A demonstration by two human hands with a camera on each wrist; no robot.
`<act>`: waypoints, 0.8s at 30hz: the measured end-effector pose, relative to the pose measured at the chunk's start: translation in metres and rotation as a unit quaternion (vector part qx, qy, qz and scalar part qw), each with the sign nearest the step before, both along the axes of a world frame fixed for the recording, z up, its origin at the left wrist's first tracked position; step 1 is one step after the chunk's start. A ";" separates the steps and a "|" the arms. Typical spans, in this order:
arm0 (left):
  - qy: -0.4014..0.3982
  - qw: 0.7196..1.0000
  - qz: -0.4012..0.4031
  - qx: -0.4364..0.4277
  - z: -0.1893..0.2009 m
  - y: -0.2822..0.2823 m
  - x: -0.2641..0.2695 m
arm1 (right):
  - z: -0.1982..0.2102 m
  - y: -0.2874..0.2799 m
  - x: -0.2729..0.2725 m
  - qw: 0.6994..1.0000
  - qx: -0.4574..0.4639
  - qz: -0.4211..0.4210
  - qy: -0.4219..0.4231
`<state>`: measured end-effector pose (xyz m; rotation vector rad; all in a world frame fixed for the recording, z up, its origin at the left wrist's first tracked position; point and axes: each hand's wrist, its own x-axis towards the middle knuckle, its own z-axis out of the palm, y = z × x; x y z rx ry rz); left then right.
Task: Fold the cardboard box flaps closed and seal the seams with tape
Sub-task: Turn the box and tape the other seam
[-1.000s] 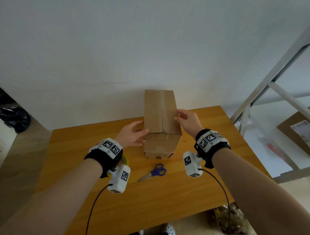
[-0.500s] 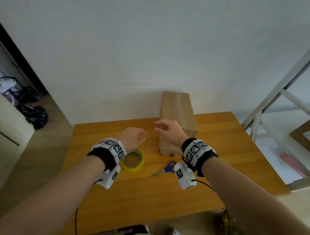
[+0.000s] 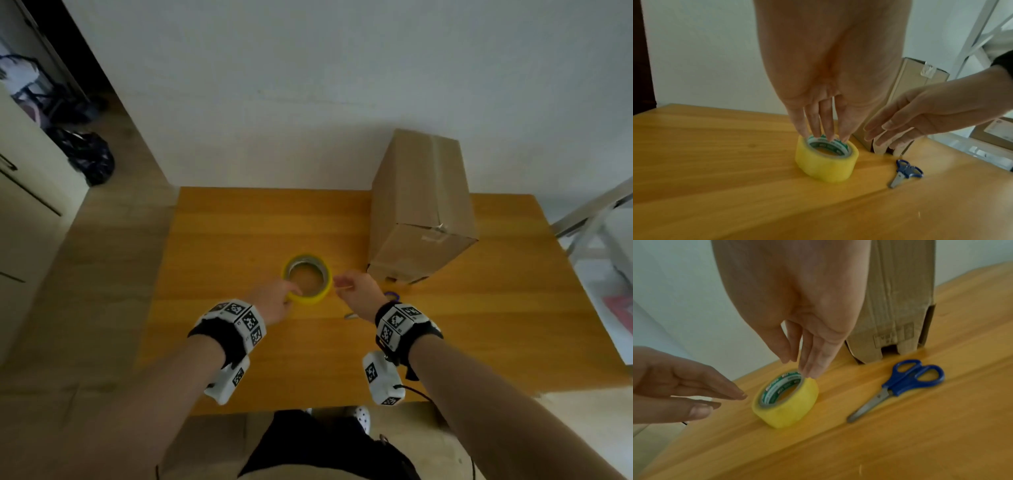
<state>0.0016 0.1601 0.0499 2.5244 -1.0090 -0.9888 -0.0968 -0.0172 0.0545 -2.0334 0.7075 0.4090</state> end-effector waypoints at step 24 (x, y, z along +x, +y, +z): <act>0.051 0.997 -0.046 -0.030 0.000 -0.045 0.030 | -0.010 -0.003 0.011 0.988 -0.054 -0.088 -0.113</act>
